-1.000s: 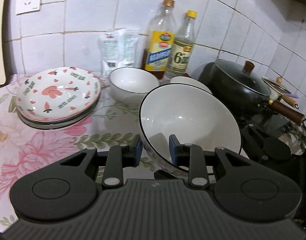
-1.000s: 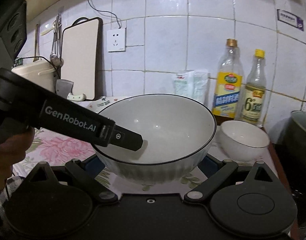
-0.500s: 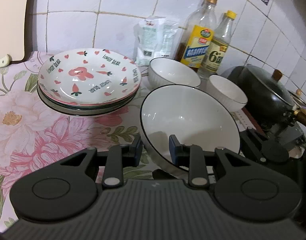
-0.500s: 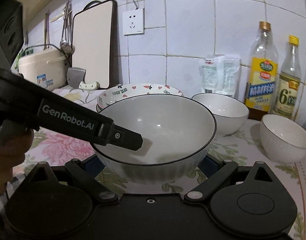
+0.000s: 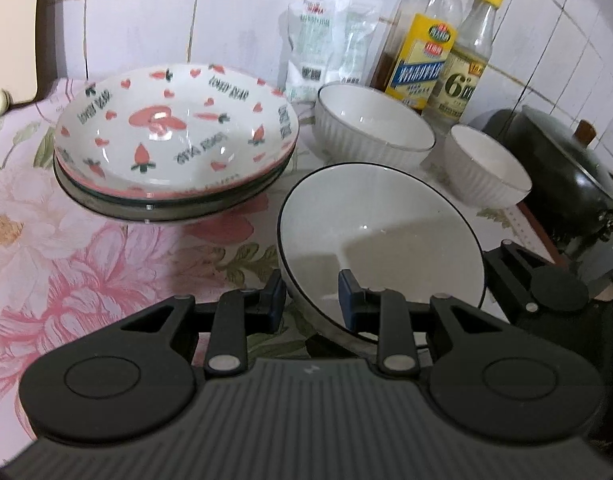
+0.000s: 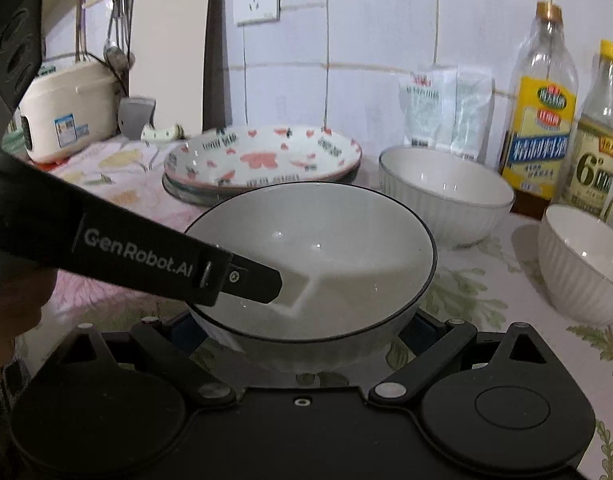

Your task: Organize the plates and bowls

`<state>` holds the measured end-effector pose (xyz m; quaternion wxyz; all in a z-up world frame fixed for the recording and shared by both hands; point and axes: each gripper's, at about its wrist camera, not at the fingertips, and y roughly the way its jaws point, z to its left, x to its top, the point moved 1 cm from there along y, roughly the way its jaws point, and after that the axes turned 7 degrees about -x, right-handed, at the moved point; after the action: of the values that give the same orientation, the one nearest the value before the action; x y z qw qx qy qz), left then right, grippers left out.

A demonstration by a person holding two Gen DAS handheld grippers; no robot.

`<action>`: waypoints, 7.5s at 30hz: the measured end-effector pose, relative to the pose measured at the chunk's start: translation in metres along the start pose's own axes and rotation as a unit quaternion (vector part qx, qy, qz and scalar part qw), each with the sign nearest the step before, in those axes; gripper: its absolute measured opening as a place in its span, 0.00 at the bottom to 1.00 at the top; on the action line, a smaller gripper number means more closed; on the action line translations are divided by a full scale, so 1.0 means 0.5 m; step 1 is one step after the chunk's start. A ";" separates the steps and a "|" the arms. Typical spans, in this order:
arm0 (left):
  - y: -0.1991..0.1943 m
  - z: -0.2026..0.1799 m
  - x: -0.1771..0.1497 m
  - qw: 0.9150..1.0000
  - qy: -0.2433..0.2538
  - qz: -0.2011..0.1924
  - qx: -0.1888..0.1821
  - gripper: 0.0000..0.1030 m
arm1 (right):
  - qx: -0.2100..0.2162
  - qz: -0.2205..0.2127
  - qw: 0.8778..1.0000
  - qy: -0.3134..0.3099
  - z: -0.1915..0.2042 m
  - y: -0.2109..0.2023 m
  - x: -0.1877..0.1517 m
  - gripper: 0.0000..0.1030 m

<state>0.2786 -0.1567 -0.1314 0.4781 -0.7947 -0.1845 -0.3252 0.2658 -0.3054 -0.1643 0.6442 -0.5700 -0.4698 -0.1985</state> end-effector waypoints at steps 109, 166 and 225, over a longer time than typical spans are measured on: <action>0.139 -0.306 0.167 0.995 0.007 0.097 -0.015 0.19 | -0.064 0.024 0.992 0.108 -0.322 -0.072 0.020 0.96; -0.131 -0.073 0.086 0.994 -0.048 0.094 -0.006 0.21 | -0.002 0.110 0.994 0.009 -0.004 -0.112 0.131 0.95; -0.288 -0.163 0.123 0.996 0.075 0.008 -0.041 0.46 | -0.005 -0.024 0.996 0.083 -0.194 -0.323 0.158 0.98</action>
<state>0.2082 -0.1609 0.0305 0.4602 -0.7886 -0.1279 -0.3872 0.2128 -0.4165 -0.0013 0.6728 -0.5439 -0.4272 -0.2628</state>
